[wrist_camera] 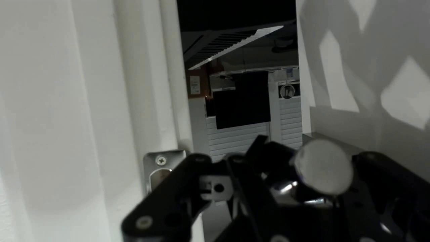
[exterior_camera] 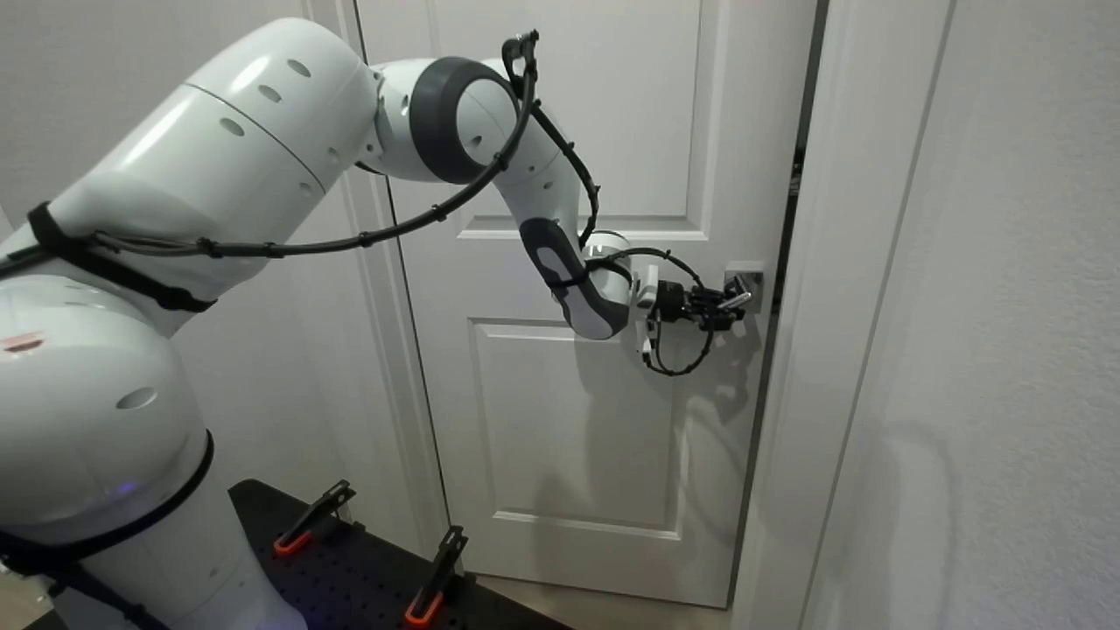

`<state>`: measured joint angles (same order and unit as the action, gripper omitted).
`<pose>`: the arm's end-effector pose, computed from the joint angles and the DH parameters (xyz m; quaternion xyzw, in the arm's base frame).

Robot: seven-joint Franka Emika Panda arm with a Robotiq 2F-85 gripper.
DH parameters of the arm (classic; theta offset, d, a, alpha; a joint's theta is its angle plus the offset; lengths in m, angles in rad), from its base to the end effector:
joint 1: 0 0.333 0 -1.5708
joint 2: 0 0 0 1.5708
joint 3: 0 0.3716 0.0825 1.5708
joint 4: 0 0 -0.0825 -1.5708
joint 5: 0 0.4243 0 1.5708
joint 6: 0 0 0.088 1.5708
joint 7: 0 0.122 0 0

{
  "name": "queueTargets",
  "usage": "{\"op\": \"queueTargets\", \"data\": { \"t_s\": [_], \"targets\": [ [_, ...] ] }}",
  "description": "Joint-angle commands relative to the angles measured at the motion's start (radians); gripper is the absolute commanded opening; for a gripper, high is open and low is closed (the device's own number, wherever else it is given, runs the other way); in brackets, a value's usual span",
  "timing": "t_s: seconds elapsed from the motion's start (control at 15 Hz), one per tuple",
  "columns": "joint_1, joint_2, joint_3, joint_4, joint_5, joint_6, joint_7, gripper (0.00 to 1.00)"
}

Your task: Turn the light on, open the door then turn off the light

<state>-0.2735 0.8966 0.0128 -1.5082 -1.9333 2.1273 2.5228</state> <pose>0.7551 -0.2588 0.1518 0.6188 -0.4642 0.5362 0.3378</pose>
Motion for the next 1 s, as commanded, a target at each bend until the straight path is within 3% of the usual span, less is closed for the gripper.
{"op": "queueTargets", "data": {
  "t_s": [0.0,0.4,0.47,0.53,0.93],
  "targets": [
    [0.052,-0.024,-0.02,0.051,0.045,-0.011,-0.004,0.01],
    [0.057,-0.029,-0.028,0.057,0.073,0.01,-0.005,0.01],
    [0.057,-0.031,-0.028,0.057,0.08,0.012,-0.006,0.29],
    [0.057,-0.032,-0.028,0.057,0.086,0.013,-0.006,0.3],
    [0.083,-0.059,-0.036,0.073,0.123,0.015,-0.009,0.75]
  ]
}}
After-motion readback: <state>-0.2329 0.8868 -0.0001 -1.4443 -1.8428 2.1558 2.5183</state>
